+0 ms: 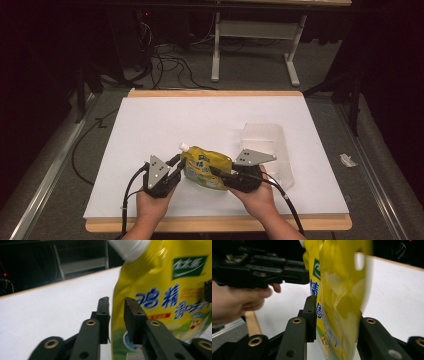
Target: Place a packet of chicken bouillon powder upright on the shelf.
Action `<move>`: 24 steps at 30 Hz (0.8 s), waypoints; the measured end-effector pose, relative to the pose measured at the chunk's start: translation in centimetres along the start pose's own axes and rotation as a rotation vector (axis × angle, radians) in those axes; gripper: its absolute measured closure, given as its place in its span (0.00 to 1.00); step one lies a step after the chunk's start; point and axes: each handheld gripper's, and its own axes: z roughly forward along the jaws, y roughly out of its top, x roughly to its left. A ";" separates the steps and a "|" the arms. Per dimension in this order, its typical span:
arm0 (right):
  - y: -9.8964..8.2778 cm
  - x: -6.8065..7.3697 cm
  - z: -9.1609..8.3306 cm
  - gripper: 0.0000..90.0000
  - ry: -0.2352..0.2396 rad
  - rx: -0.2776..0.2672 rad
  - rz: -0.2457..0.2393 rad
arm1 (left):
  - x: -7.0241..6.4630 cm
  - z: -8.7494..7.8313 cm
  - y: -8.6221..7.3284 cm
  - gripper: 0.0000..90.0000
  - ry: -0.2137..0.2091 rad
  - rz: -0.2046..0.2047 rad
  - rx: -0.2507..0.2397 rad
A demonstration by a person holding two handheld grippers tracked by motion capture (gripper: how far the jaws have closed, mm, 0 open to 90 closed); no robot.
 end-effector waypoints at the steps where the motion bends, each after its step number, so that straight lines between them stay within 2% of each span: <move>1: -0.1 0.0 0.2 0.81 -0.010 0.011 0.002 | 0.1 0.0 -0.1 0.75 0.000 -0.004 0.014; 3: -0.3 0.1 0.7 0.84 -0.018 0.029 0.007 | 0.5 -0.3 -0.2 0.69 0.000 0.006 0.053; 5: -0.4 0.2 0.8 0.86 -0.028 0.030 0.004 | 0.8 -1.0 -0.5 0.65 0.013 0.024 0.061; 6: -0.4 0.3 0.9 0.88 -0.030 0.026 0.003 | 1.1 -1.4 -0.8 0.62 0.019 0.021 0.058; 9: -0.5 0.4 1.0 0.89 -0.034 0.021 0.006 | 2.0 -2.0 -1.6 0.55 0.034 -0.034 0.049; 11: -0.6 0.4 1.0 0.89 -0.038 0.019 0.006 | 2.4 -2.0 -1.9 0.50 0.032 -0.045 0.053; 14: -0.7 0.6 1.1 0.88 -0.043 0.020 0.004 | 2.9 -1.9 -2.3 0.47 0.028 -0.044 0.064; 17: -0.8 0.7 1.2 0.89 -0.040 0.022 -0.009 | 3.7 -1.6 -2.8 0.47 0.026 -0.069 0.078; 21: -0.8 0.8 1.3 0.97 -0.027 0.016 -0.025 | 4.2 -1.7 -2.9 0.46 0.020 -0.102 0.072; 24: -0.8 1.0 1.4 1.00 -0.040 0.016 -0.044 | 4.3 -1.8 -2.9 0.46 0.020 -0.097 0.069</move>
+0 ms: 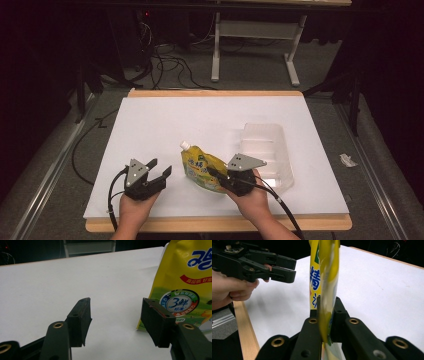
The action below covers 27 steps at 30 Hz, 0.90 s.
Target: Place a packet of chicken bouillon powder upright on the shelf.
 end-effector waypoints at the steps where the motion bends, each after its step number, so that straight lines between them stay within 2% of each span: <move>1: 0.0 0.0 0.0 1.00 -0.003 0.003 0.001 | 0.0 0.0 0.0 0.46 -0.003 0.004 0.000; 3: 0.0 -0.1 0.0 1.00 0.021 0.003 -0.002 | 0.0 0.0 0.0 0.45 -0.004 0.012 0.000; 7: 0.3 0.2 -0.1 1.00 0.032 -0.006 -0.017 | 0.2 0.0 0.0 0.44 -0.009 0.015 0.000; 11: 0.4 -0.1 -0.4 1.00 0.055 -0.022 0.005 | 0.2 0.0 -0.1 0.44 -0.012 0.015 -0.001; 21: 1.3 -1.1 -2.1 1.00 0.064 -0.079 0.020 | 0.3 0.4 -0.5 0.43 -0.020 0.032 0.023; 24: 1.6 -1.4 -2.6 1.00 0.065 -0.095 0.023 | 0.3 0.5 -0.6 0.42 -0.017 0.032 0.027; 27: 1.8 -1.6 -3.0 1.00 0.064 -0.104 0.019 | 0.6 0.3 -0.5 0.40 -0.018 0.015 0.022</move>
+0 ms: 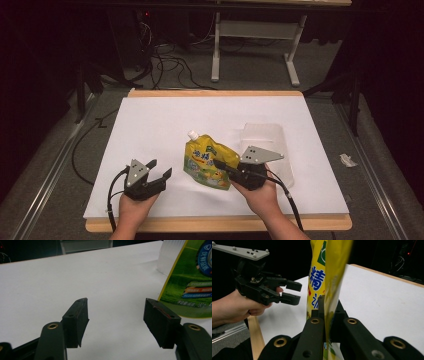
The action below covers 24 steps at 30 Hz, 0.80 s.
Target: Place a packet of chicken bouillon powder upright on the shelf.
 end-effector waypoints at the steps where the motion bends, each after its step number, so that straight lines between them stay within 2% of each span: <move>1: 0.1 -0.1 -0.1 1.00 -0.003 -0.002 0.000 | 0.1 0.0 0.0 0.40 0.000 -0.005 0.000; 9: 0.7 -0.3 -1.1 1.00 0.000 -0.018 -0.020 | 0.4 0.1 -0.1 0.37 0.018 -0.024 0.008; 18: 1.5 -0.5 -2.1 1.00 0.016 -0.037 -0.038 | 0.5 0.2 -0.2 0.34 0.027 -0.025 0.021; 24: 2.2 -0.8 -3.0 1.00 0.016 -0.042 -0.050 | 0.5 0.5 -0.3 0.29 0.016 -0.036 0.050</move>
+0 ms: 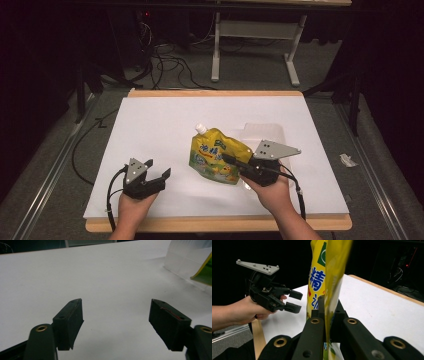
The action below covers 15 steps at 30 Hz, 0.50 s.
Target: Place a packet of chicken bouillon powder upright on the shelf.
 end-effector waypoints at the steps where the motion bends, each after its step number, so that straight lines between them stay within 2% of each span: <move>1: 0.2 -0.1 -0.3 1.00 -0.002 0.000 -0.008 | 0.0 0.0 0.0 0.27 0.003 0.003 0.004; 10: 0.8 -1.2 -2.6 1.00 -0.009 0.010 -0.032 | -0.3 -0.2 0.1 0.22 0.017 0.013 -0.002; 15: 1.0 -2.1 -4.3 1.00 -0.018 -0.013 -0.025 | -0.5 -0.3 0.1 0.22 0.025 0.018 -0.003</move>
